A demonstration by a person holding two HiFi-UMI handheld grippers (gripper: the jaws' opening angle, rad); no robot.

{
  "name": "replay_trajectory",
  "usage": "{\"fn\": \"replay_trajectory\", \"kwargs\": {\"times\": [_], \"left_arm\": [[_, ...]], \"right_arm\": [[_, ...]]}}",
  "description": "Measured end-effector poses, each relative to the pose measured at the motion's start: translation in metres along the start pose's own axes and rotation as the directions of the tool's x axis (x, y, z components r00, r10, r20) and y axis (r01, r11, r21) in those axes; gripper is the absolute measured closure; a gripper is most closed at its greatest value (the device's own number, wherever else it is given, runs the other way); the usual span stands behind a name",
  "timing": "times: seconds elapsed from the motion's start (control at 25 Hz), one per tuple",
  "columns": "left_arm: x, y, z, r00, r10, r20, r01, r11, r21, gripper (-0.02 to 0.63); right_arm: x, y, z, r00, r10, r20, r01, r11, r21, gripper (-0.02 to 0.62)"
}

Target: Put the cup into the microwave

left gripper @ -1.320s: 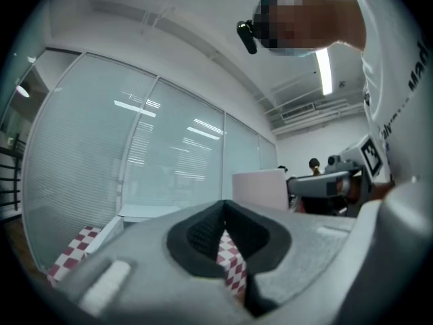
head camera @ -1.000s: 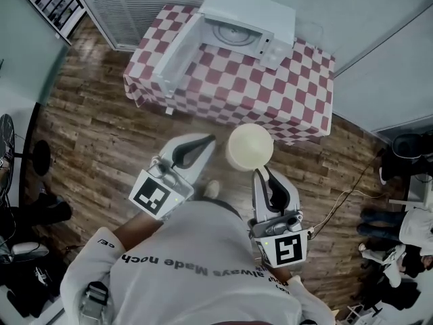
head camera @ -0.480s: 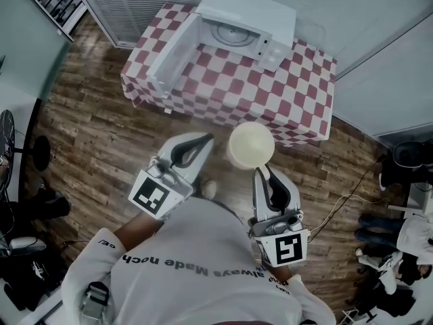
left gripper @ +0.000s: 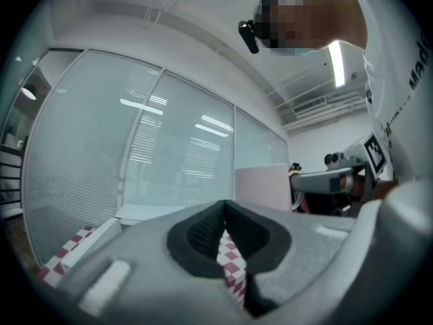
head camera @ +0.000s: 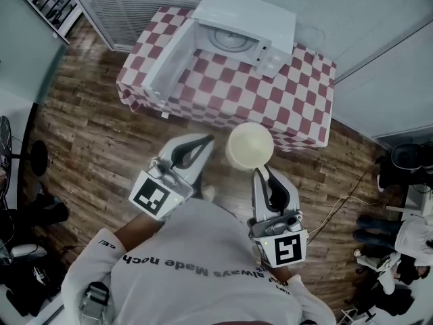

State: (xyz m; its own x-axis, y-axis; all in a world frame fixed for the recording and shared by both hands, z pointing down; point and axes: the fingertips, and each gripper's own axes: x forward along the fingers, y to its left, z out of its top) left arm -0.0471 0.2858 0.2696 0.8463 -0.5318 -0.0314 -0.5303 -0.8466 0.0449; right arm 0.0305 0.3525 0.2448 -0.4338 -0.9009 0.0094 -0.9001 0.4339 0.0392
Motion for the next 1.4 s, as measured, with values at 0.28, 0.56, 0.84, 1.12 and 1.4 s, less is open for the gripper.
{"fn": "replay_trajectory", "kwargs": {"times": [0.28,0.56,0.84,1.12,1.4], "left_arm": [[0.033,0.043,0.002,1.0,-0.02,0.007,0.02,1.0,-0.014,0.601],[0.061,0.1,0.009,1.0,-0.024,0.01,0.024,1.0,-0.011,0.601],[0.091,0.163,0.016,0.999,-0.049,0.013,0.05,0.999,-0.018,0.601],[0.12,0.22,0.014,0.997,-0.075,0.013,0.075,0.997,-0.024,0.601],[0.136,0.254,0.009,0.996,-0.086,0.011,0.086,0.995,-0.041,0.601]], "right_arm": [[0.048,-0.026,-0.001,1.0,-0.015,0.0,0.015,1.0,0.0,0.554],[0.109,-0.049,0.008,0.999,-0.034,0.026,0.033,0.999,0.009,0.554],[0.174,-0.069,0.008,0.999,-0.044,0.009,0.044,0.999,-0.016,0.554],[0.232,-0.087,0.007,0.998,-0.064,0.001,0.064,0.998,-0.017,0.554],[0.266,-0.101,0.003,0.996,-0.087,-0.004,0.086,0.996,-0.016,0.554]]}}
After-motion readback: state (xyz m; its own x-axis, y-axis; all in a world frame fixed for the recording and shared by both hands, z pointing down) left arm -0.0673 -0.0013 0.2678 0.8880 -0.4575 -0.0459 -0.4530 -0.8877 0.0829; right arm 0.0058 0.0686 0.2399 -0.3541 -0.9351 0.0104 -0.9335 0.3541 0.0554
